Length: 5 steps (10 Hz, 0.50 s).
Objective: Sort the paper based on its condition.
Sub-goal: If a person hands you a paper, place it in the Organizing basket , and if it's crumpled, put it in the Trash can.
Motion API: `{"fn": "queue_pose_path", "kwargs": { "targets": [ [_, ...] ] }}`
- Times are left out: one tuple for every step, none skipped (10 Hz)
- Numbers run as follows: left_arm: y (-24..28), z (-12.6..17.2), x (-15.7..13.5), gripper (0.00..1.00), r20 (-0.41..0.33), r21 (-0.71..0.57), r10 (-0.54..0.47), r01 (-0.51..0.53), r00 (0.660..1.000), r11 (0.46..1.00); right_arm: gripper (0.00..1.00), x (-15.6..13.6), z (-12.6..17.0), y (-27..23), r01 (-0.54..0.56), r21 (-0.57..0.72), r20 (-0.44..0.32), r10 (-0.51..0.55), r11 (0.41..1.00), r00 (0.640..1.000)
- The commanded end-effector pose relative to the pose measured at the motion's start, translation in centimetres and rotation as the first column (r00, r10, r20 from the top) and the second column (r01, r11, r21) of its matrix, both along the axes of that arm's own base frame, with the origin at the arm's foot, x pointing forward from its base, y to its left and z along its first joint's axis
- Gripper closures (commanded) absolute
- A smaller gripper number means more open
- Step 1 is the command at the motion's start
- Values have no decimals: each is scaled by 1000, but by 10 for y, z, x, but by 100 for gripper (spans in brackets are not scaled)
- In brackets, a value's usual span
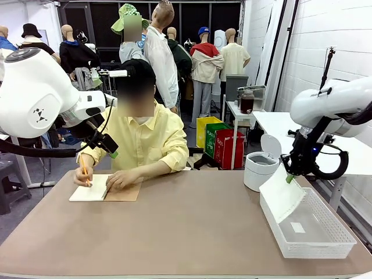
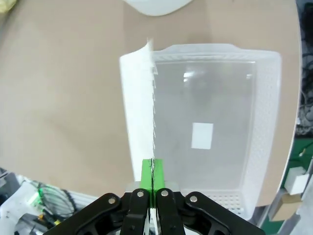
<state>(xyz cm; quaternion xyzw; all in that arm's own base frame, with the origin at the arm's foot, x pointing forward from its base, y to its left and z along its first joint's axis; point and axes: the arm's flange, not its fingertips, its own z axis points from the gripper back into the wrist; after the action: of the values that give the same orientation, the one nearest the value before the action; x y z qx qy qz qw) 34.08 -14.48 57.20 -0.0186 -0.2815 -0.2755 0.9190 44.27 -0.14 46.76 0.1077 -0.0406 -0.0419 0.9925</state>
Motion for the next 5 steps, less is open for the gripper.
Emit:
{"fn": "queue_pose_path", "kwargs": {
  "targets": [
    [1, -1, 1, 0, 12, 0, -8, 8, 1000, 1000, 100, -10, -15, -9, 4, -38, 20, -3, 999, 1000],
    [1, -1, 1, 0, 12, 0, -8, 8, 1000, 1000, 100, -12, -20, -10, 12, -69, 8, -11, 998, 1000],
    [1, -1, 1, 0, 12, 0, -8, 8, 1000, 1000, 100, -15, -25, -10, 10, -82, 4, -9, 997, 1000],
    [1, -1, 1, 0, 12, 0, -8, 8, 1000, 1000, 100, -16, -32, -10, 2, -92, -6, -3, 996, 1000],
    [1, -1, 1, 0, 12, 0, -8, 8, 1000, 1000, 100, -15, -39, -8, -7, -83, 5, 7, 997, 1000]
  ]
}}
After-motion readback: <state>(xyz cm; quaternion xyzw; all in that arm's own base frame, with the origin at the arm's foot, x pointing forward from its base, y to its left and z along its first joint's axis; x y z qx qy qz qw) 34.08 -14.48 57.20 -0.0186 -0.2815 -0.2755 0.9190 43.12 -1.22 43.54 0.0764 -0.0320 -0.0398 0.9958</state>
